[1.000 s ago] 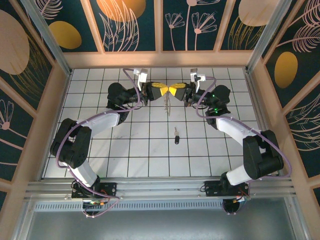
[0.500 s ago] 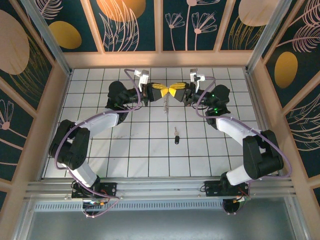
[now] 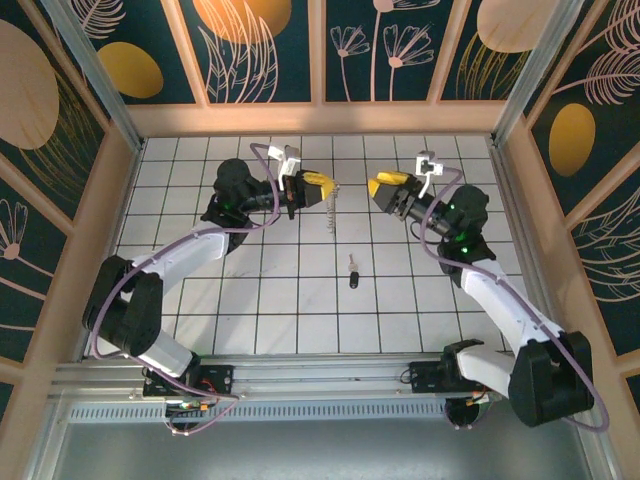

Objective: Put the keys on the keyring

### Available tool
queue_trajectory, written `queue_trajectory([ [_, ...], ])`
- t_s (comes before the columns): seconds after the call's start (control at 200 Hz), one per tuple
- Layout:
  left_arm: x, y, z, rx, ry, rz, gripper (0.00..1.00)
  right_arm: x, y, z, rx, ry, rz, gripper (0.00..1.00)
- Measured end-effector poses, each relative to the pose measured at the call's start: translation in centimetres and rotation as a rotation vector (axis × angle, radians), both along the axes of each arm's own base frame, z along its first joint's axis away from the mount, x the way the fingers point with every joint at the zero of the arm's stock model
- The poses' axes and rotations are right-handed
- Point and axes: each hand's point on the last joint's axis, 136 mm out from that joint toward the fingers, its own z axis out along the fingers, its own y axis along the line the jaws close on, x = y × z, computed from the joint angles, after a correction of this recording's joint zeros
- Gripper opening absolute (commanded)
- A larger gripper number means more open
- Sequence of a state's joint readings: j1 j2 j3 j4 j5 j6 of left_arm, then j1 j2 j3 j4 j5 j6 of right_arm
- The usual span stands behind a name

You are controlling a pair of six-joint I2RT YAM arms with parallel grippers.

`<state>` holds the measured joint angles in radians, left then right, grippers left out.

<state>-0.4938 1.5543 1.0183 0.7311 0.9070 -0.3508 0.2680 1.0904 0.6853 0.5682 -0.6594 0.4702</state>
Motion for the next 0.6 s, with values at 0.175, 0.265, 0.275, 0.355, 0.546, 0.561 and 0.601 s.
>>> queue_trajectory([
  [0.175, 0.8, 0.5, -0.5, 0.040, -0.044, 0.080, 0.00, 1.0, -1.8, -6.5, -0.086, 0.222, -0.138, 0.49],
  [0.265, 0.9, 0.9, -0.9, 0.061, -0.056, 0.115, 0.00, 1.1, -2.4, -9.4, -0.132, 0.317, -0.185, 0.49],
  [0.275, 0.9, 0.9, -0.9, 0.063, -0.057, 0.117, 0.00, 1.1, -2.5, -9.7, -0.137, 0.328, -0.189, 0.49],
  [0.355, 1.0, 1.2, -1.1, 0.078, -0.069, 0.137, 0.00, 1.1, -2.4, -11.9, -0.180, 0.397, -0.211, 0.48],
  [0.546, 0.8, 1.5, -0.7, 0.097, -0.111, 0.157, 0.00, -0.4, -0.5, -17.7, -0.340, 0.536, -0.207, 0.46],
  [0.561, 0.7, 1.6, -0.6, 0.099, -0.116, 0.158, 0.00, -0.6, -0.3, -18.2, -0.354, 0.545, -0.204, 0.46],
  [0.601, 0.6, 1.7, -0.5, 0.102, -0.127, 0.160, 0.00, -1.0, 0.1, -19.1, -0.386, 0.562, -0.202, 0.46],
])
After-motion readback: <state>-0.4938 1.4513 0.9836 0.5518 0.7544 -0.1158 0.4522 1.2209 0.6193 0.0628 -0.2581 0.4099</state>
